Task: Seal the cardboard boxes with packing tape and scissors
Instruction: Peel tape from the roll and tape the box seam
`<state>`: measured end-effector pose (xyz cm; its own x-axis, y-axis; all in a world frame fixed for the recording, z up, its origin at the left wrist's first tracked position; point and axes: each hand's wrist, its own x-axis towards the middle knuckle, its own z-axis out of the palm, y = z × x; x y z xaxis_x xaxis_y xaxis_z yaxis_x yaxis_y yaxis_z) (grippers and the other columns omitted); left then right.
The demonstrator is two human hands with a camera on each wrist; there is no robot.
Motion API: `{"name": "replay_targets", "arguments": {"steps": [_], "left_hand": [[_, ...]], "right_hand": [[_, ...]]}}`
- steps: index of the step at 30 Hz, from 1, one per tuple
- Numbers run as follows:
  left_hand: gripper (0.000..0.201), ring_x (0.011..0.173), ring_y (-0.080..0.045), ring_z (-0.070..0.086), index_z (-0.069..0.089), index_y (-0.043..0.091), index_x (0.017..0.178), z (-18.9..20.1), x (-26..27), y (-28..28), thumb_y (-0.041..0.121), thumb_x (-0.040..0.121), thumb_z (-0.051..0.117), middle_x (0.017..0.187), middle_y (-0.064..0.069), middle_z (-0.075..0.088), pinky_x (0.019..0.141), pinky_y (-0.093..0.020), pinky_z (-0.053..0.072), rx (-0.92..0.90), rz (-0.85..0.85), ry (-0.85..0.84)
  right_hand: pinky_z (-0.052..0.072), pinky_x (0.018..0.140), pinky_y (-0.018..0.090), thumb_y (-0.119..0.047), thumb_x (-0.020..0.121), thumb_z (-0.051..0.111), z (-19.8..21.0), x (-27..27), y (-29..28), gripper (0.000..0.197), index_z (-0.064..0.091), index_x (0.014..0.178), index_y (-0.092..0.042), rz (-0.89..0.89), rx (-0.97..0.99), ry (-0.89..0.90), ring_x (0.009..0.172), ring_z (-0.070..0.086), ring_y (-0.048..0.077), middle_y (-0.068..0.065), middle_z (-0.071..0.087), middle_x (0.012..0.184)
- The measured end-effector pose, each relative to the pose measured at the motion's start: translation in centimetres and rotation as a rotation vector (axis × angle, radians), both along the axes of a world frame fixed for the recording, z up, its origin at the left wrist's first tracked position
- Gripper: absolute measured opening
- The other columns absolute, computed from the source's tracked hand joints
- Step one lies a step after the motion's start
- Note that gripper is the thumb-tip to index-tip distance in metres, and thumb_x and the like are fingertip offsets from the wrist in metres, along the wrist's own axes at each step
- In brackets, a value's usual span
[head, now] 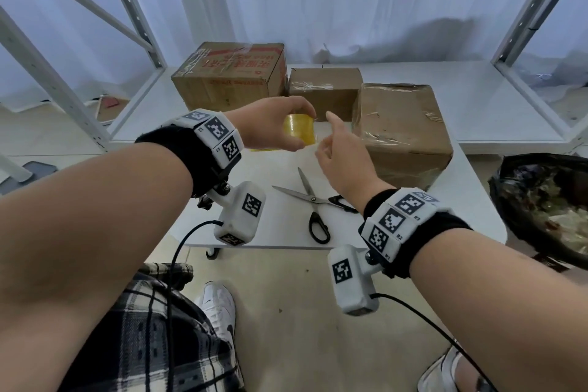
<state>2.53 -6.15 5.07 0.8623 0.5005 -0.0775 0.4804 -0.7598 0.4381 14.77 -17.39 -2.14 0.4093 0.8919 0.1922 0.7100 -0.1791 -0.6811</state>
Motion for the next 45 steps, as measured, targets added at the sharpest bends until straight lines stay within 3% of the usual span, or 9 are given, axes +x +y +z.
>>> {"name": "replay_targets", "arguments": {"steps": [7, 14, 18, 20, 23, 26, 31, 38, 45], "left_hand": [[0.052, 0.098, -0.011, 0.048, 0.049, 0.026, 0.13, -0.3, -2.6, 1.1, 0.025, 0.083, 0.072, 0.113, 0.01, 0.049, 0.075, -0.02, 0.038, -0.006, 0.059, 0.04], [0.047, 0.088, -0.005, 0.052, 0.051, 0.029, 0.123, -0.3, -5.1, 2.7, 0.023, 0.082, 0.073, 0.099, 0.019, 0.049, 0.069, -0.016, 0.043, -0.142, 0.145, -0.02], [0.048, 0.089, -0.008, 0.053, 0.05, 0.029, 0.126, -0.3, -5.4, 3.0, 0.024, 0.083, 0.072, 0.104, 0.011, 0.051, 0.068, -0.017, 0.044, -0.128, 0.144, 0.013], [0.05, 0.093, -0.014, 0.052, 0.049, 0.03, 0.127, -0.5, -5.4, 3.0, 0.027, 0.083, 0.072, 0.109, 0.006, 0.051, 0.067, -0.019, 0.043, -0.077, 0.135, 0.061], [0.053, 0.098, -0.018, 0.052, 0.048, 0.028, 0.129, -1.0, -5.2, 3.2, 0.029, 0.082, 0.072, 0.115, 0.002, 0.054, 0.076, -0.028, 0.046, 0.076, 0.131, 0.166], [0.056, 0.103, -0.022, 0.054, 0.046, 0.023, 0.131, -1.4, -5.1, 3.8, 0.027, 0.081, 0.072, 0.123, -0.004, 0.055, 0.089, -0.037, 0.05, 0.181, 0.149, 0.223], [0.056, 0.097, -0.02, 0.052, 0.045, 0.019, 0.131, -1.6, -5.0, 4.7, 0.028, 0.082, 0.071, 0.125, -0.007, 0.054, 0.086, -0.035, 0.049, 0.222, 0.242, 0.188], [0.055, 0.099, -0.023, 0.053, 0.047, 0.02, 0.13, -2.5, -8.0, 6.9, 0.03, 0.081, 0.072, 0.124, -0.005, 0.056, 0.085, -0.034, 0.046, 0.163, 0.336, 0.138], [0.053, 0.096, -0.018, 0.052, 0.049, 0.024, 0.128, -3.8, -7.9, 7.1, 0.028, 0.081, 0.073, 0.112, 0.004, 0.052, 0.077, -0.026, 0.042, 0.038, 0.267, 0.028]], "right_hand": [[0.048, 0.083, 0.03, -0.007, 0.09, 0.058, -1.1, -1.2, 2.0, 0.022, 0.06, 0.112, -0.01, 0.029, -0.007, 0.164, 0.084, 0.057, 0.016, -0.003, 0.057, 0.083], [0.036, 0.102, 0.03, -0.019, 0.084, 0.068, -2.3, -2.5, 3.4, 0.053, 0.049, 0.133, -0.019, 0.115, -0.119, 0.237, 0.115, 0.041, 0.02, 0.004, 0.035, 0.124], [0.033, 0.073, 0.023, -0.02, 0.09, 0.063, -3.1, -2.5, 4.2, 0.007, 0.066, 0.088, -0.014, 0.014, -0.073, 0.157, 0.083, 0.049, 0.02, 0.003, 0.053, 0.085], [0.039, 0.067, 0.027, -0.019, 0.09, 0.062, -3.3, -2.6, 4.4, 0.02, 0.062, 0.072, -0.011, 0.042, -0.093, 0.18, 0.075, 0.054, 0.026, 0.002, 0.053, 0.066], [0.048, 0.069, 0.033, -0.015, 0.092, 0.06, -3.1, -3.0, 4.6, 0.022, 0.068, 0.084, 0.004, 0.081, -0.175, 0.153, 0.081, 0.063, 0.034, 0.017, 0.065, 0.077], [0.052, 0.067, 0.032, -0.011, 0.092, 0.056, -3.0, -3.2, 5.1, 0.018, 0.068, 0.092, 0.002, 0.085, -0.21, 0.146, 0.081, 0.068, 0.033, 0.021, 0.069, 0.086], [0.058, 0.074, 0.039, -0.006, 0.09, 0.06, -3.9, -3.3, 5.4, 0.029, 0.052, 0.118, -0.007, 0.068, -0.225, 0.227, 0.083, 0.065, 0.031, 0.019, 0.061, 0.102], [0.052, 0.083, 0.04, -0.022, 0.085, 0.07, -5.7, -3.0, 5.7, 0.018, 0.058, 0.093, -0.012, 0.021, -0.234, 0.102, 0.088, 0.06, 0.023, 0.006, 0.061, 0.095], [0.044, 0.085, 0.031, -0.02, 0.099, 0.049, -6.6, -3.7, 8.6, 0.028, 0.07, 0.104, -0.002, 0.046, -0.315, -0.084, 0.105, 0.057, 0.028, 0.015, 0.063, 0.111]]}}
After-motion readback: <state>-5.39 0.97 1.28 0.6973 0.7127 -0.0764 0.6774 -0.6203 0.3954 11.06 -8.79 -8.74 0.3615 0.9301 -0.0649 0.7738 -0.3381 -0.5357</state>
